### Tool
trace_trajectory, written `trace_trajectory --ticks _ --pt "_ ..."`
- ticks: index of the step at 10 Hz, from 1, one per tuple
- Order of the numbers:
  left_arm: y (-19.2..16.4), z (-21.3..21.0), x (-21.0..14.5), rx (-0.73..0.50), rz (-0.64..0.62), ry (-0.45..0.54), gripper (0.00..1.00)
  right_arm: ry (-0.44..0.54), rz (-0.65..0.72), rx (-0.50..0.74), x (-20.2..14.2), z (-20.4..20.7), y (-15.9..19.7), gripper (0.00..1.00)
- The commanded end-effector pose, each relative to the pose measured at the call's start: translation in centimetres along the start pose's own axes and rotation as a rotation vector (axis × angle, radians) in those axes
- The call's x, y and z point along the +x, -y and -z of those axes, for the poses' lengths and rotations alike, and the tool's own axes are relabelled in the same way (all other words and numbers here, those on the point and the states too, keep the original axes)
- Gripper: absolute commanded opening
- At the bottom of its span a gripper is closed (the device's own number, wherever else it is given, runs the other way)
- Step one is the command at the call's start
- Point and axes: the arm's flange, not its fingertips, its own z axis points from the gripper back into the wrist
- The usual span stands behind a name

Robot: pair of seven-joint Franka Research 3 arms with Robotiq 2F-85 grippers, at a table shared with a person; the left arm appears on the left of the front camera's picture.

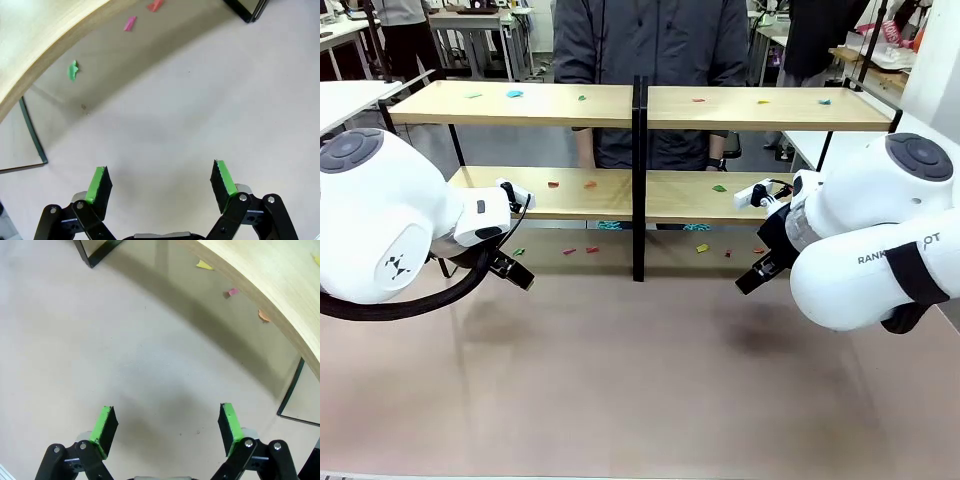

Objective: Clean the shelves.
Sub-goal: Pick up the Duster when the human hands it over.

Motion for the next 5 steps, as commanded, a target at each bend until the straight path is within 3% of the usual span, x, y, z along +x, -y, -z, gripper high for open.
trace_trajectory --ticks 1,5 --pt "0.03 -0.01 0.01 0.000 0.001 0.000 1.00 0.000 0.001 0.000 0.00 0.00 0.01 1.00" --pt "0.03 -0.01 0.01 0.000 0.001 0.000 1.00 0.000 0.001 0.000 0.00 0.00 0.01 1.00"
